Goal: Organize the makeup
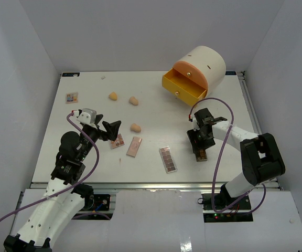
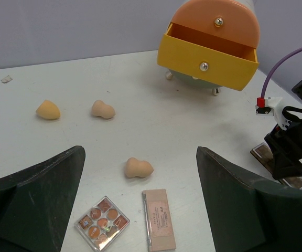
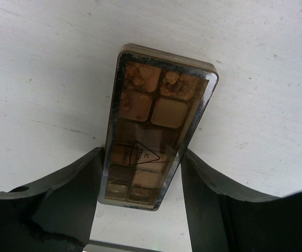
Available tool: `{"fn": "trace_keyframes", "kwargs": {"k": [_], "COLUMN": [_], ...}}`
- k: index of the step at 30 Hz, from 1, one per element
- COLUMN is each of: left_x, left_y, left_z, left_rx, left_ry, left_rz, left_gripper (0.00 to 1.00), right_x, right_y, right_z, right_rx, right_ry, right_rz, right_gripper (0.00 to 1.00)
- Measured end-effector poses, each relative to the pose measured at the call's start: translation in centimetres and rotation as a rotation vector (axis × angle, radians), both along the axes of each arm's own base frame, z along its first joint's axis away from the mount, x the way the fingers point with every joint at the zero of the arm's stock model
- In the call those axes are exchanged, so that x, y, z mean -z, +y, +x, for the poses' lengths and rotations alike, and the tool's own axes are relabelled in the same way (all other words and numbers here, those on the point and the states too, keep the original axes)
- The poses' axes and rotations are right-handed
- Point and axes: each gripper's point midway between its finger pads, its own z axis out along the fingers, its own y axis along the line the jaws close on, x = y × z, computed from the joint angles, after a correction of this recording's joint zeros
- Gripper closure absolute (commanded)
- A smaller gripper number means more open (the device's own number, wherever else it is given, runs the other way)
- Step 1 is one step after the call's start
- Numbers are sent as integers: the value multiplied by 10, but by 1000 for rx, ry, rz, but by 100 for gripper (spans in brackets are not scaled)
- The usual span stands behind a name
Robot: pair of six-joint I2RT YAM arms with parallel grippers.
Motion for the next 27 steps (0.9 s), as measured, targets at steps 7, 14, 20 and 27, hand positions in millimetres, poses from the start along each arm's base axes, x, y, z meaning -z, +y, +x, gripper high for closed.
{"fn": "trace_keyframes", "kwargs": {"k": [7, 14, 20, 27], "left_x": [1, 4, 7, 12], "left_y": [0, -1, -1, -2], "left_z": [0, 2, 4, 6], "left_rx": [0, 0, 0, -1], "left_ry": [2, 12, 24, 39], "left_rz": [1, 5, 12, 22], "left_gripper": [2, 2, 2, 2], "right_x": [-18, -86, -183, -277], "right_y": [26, 74, 97, 103], "right_z": [-3, 18, 76, 154], "right_rx": [-190, -526, -649, -598], "right_ry": [-60, -245, -542, -863], "right_rz": [69, 117, 89, -62], "right_gripper": [92, 92, 92, 85]}}
